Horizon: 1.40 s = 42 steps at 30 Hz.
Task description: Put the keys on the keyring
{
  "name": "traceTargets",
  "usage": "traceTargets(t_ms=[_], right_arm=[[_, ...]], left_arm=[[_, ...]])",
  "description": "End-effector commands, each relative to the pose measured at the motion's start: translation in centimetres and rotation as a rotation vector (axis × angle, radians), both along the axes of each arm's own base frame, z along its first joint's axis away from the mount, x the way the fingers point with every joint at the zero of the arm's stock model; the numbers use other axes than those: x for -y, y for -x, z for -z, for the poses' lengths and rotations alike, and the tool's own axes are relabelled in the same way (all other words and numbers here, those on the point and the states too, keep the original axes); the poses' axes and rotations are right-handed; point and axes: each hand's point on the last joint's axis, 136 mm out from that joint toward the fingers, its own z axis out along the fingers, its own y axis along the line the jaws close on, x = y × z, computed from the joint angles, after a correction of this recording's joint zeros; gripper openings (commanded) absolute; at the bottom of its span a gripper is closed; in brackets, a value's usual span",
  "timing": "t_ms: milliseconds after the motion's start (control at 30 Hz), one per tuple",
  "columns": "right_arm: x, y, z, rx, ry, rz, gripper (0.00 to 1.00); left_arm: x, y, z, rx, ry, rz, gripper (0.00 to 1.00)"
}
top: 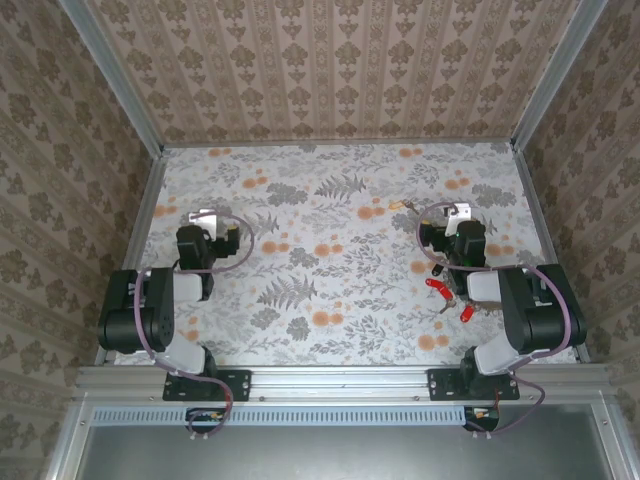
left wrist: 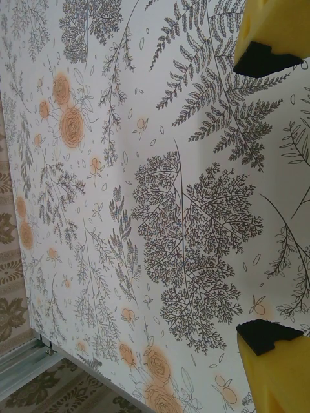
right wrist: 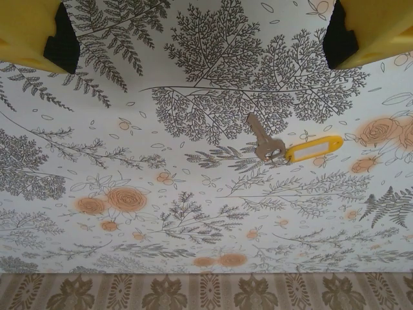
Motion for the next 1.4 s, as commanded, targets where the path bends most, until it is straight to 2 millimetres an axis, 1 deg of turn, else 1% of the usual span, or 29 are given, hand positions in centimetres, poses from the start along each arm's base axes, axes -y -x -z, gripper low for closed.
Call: traceTargets(t_ms=[0,800,833,867,967,1000,1033,1067,1133,1167,1233,1300,1333,1367], right_arm=[[-0.1,-0.3,-0.7,0.019,-0.022,-0.002,1.00],[0.0,-0.4,-0.6,0.015,-0.025,0.002,0.99],[0.0,-0.4,-0.7,0.019,-0.026,0.004,1.00],[0.5,-0.3,-1.0,0.023,-0.025,0.034,1.00],[2.1,0.3,-2.7,-0.010,-0.030,0.131,1.00],[2.5,0.7,-4.3,-0.006,-0.040,0.161,1.00],[2.7,1.0,-5.2,-0.004,-0.053,0.177,0.99],[2.9,1.5,-6.2,-0.002,-0.080,0.203,1.00],[3.8,2.8,-8.1,0.015,-0.163,0.298,1.00],[4.2,3.4,-8.5,0.013,-0.212,0.347,0.99],[5.4,5.6,-9.2,0.000,-0.373,0.505,1.00],[5.4,7.5,-9.2,-0.047,-0.483,0.575,1.00],[5.2,8.7,-9.0,-0.094,-0.493,0.583,1.00],[5.2,9.9,-8.5,-0.123,-0.519,0.615,1.00]], left_arm=[[-0.1,-0.5,-1.1,0.042,0.014,-0.013,1.00],[-0.1,-0.5,-1.1,0.041,0.018,-0.013,1.00],[-0.3,-0.6,-1.1,0.039,0.026,-0.014,1.00],[-0.3,-0.5,-1.2,0.042,0.039,-0.005,1.00],[-0.3,-0.4,-1.6,0.055,0.042,0.003,1.00],[-0.2,-0.4,-2.1,0.053,0.037,0.003,1.00],[-0.2,-0.4,-2.7,0.048,0.024,-0.006,1.00],[-0.3,-0.2,-3.8,0.038,0.012,-0.027,1.00],[-0.5,0.0,-6.6,0.040,-0.009,-0.064,1.00],[0.0,0.0,-8.2,0.052,-0.003,-0.053,1.00],[1.4,0.3,-12.0,0.074,0.008,0.003,1.00],[2.4,1.0,-15.1,0.058,0.028,0.031,1.00],[3.0,1.4,-17.1,0.058,0.052,0.046,1.00],[3.5,1.8,-18.5,0.054,0.075,0.067,1.00]])
